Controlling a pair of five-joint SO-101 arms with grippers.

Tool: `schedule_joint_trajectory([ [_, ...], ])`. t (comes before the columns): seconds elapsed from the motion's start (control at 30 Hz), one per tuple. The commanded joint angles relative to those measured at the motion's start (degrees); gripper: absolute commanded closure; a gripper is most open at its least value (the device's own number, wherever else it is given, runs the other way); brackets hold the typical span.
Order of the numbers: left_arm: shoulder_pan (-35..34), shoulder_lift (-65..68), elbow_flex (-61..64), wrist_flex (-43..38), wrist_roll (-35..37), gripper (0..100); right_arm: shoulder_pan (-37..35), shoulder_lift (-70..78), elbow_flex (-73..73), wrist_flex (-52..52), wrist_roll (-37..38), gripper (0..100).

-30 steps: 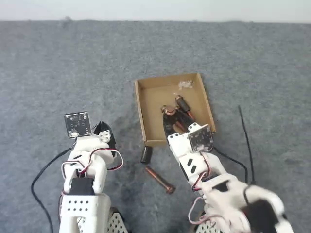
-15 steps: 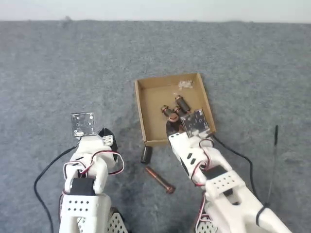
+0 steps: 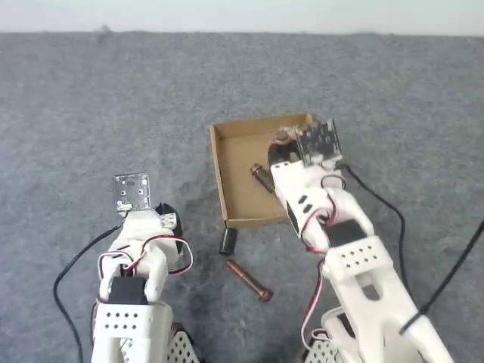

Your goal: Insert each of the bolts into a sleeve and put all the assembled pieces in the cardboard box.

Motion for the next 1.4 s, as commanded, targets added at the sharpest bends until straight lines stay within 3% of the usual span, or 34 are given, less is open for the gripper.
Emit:
schedule_joint_trajectory([
  [0.0, 0.4, 0.0, -3.0, 0.3, -0.8, 99, 1.8, 7.2, -11.4, 5.1, -0.1, 99.3],
  [0.33, 0.3, 0.0, -3.2, 0.3, -1.7, 99, 7.3, 29.9, -29.9, 11.5, 0.2, 99.3],
  [0.53, -0.7, 0.0, -3.3, 0.1, -1.6, 99, 7.8, 40.1, -36.6, 11.6, 8.8, 99.3],
  [0.83, -0.7, 0.0, -3.2, -0.1, -1.6, 99, 7.6, 47.6, -41.1, 11.9, 8.9, 99.3],
  [0.97, -0.7, 0.3, -3.3, -0.1, -1.6, 99, 7.6, 48.3, -44.0, 18.4, 8.9, 99.2],
  [1.17, -1.1, 17.3, -8.8, -6.1, -0.6, 99, 6.9, 51.5, -52.0, 28.5, 8.8, 99.2],
  [1.37, -4.3, 37.2, -16.6, -13.2, -5.7, 99, 6.2, 54.4, -54.7, 32.0, 8.8, 94.4],
])
